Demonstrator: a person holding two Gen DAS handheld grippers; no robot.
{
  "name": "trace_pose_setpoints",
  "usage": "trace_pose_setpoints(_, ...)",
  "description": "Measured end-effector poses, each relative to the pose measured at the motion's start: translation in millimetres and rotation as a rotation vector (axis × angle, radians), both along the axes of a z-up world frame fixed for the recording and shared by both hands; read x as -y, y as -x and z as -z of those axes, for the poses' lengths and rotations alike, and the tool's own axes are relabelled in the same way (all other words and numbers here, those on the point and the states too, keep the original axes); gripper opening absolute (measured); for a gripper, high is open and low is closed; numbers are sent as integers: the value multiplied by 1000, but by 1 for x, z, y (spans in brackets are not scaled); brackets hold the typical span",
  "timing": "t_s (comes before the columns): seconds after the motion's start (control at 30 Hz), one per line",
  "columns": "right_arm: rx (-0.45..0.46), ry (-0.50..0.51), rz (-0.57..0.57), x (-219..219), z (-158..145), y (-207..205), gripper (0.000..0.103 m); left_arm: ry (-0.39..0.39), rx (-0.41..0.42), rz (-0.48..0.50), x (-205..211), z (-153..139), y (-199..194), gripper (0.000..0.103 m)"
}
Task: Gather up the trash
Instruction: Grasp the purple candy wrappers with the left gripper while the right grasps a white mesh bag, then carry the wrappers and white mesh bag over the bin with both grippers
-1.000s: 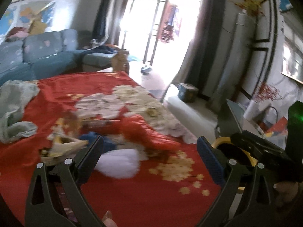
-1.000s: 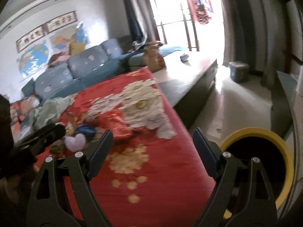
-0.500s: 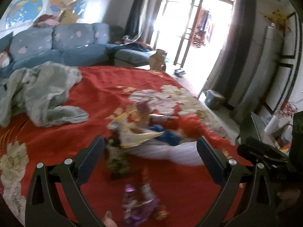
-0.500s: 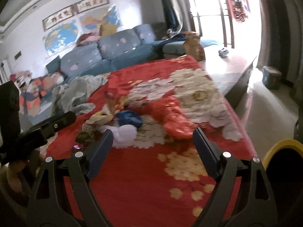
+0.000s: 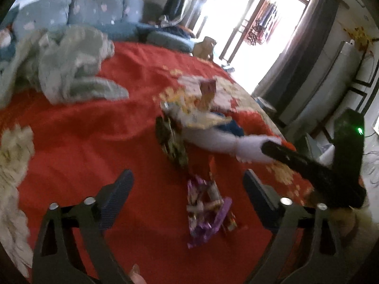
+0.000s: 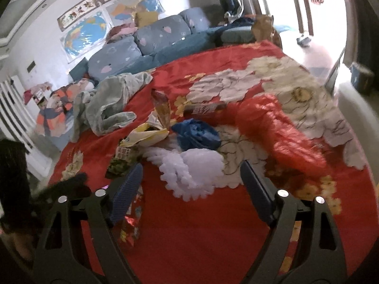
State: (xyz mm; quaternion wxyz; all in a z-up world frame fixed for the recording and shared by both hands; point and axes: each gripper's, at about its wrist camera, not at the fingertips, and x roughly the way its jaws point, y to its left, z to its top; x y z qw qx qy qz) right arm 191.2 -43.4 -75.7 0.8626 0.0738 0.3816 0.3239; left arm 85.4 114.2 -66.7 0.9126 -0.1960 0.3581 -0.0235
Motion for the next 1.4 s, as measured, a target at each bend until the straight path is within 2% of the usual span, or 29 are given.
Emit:
trace_pose_setpoints(0.03, -17, -10, -8, -1, 2, -2, 57, 15, -7, 6, 0, 4, 1, 82)
trace_pose_setpoints(0.07, -36, -21, -17, -2, 4, -3, 51, 33, -17, 13, 1, 8, 1, 80)
trace_pose_setpoints(0.13, -48, -21, -26, -2, 4, -2, 30, 64, -40, 31, 5, 16, 1, 72)
trace_pose_setpoints(0.27, -37, -28, -43, 4, -1, 7, 25, 94, -88, 69, 15, 29, 1, 57)
trace_pose_setpoints(0.33, -20, -24, -46, 9, -6, 11, 25, 91, -100, 79, 17, 32, 1, 38)
trace_pose_setpoints(0.47, 5, -24, -57, 21, -16, 22, 24, 80, -81, 79, 17, 24, 5, 35)
trace_pose_setpoints(0.77, 46, -49, -41, 57, -41, 38, 23, 36, 41, 93, 26, -24, 13, 35)
trace_pose_setpoints(0.9, 107, -57, -16, 76, -61, 47, 23, 12, 77, 127, 42, -38, 12, 35)
trace_pose_setpoints(1.1, 183, -59, 36, 101, -81, 53, 23, -2, 106, 182, 63, -48, 6, 35)
trace_pose_setpoints(1.4, 211, -82, 130, 141, -90, 53, 23, -18, 132, 237, 95, -58, -6, 35)
